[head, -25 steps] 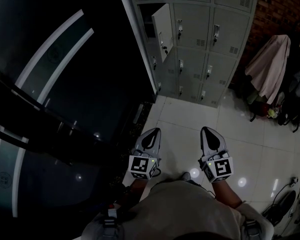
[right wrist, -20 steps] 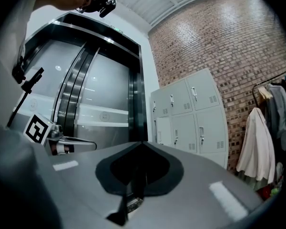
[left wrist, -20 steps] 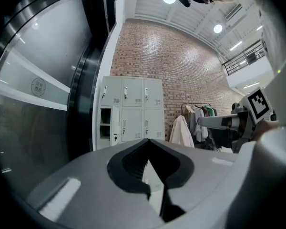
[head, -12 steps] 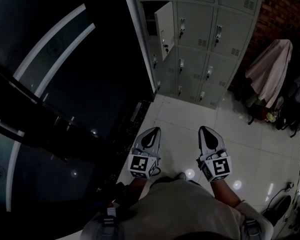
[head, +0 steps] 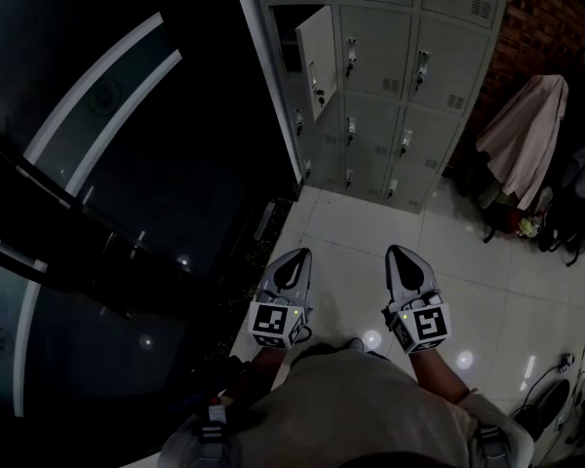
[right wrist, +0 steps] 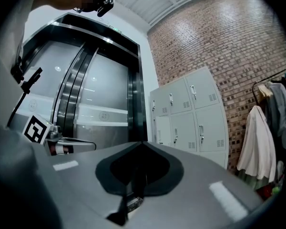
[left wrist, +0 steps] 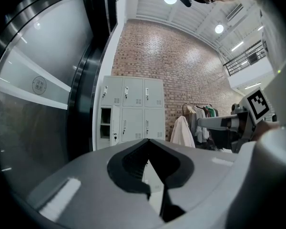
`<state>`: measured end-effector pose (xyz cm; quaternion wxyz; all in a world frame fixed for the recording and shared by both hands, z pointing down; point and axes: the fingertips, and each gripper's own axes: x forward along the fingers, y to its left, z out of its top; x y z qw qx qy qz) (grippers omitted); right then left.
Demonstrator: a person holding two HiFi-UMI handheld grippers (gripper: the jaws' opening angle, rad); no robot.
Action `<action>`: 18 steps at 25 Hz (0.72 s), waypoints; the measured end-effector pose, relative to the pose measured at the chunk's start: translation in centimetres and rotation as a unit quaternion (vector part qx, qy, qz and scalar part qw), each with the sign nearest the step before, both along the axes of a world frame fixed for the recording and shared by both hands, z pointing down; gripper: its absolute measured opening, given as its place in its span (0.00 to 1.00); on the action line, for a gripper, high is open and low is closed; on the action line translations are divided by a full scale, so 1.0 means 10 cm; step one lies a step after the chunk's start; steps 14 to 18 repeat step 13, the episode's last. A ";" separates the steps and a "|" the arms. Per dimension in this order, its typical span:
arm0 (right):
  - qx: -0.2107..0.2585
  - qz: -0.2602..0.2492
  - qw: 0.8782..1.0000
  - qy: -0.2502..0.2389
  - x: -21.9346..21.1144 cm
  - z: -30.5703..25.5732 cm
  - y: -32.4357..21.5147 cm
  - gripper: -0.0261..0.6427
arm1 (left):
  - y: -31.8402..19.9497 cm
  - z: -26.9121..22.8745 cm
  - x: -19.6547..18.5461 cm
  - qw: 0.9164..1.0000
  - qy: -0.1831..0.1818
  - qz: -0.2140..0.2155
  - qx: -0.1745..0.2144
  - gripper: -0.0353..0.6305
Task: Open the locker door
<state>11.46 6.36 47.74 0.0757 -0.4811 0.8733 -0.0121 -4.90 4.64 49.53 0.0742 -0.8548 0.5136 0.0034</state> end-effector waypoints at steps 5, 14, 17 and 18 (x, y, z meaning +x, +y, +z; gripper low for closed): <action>0.063 -0.001 0.998 -0.029 0.00 -0.08 -0.13 0.04 | -0.06 0.07 -0.03 1.000 0.001 -0.003 -0.004 0.12; 0.006 -0.011 1.000 -0.009 -0.07 0.12 -0.21 0.04 | -0.18 0.15 -0.04 1.000 0.004 -0.002 -0.008 0.12; 0.006 -0.011 1.000 -0.009 -0.07 0.12 -0.21 0.04 | -0.18 0.15 -0.04 1.000 0.004 -0.002 -0.008 0.12; 0.006 -0.011 1.000 -0.009 -0.07 0.12 -0.21 0.04 | -0.18 0.15 -0.04 1.000 0.004 -0.002 -0.008 0.12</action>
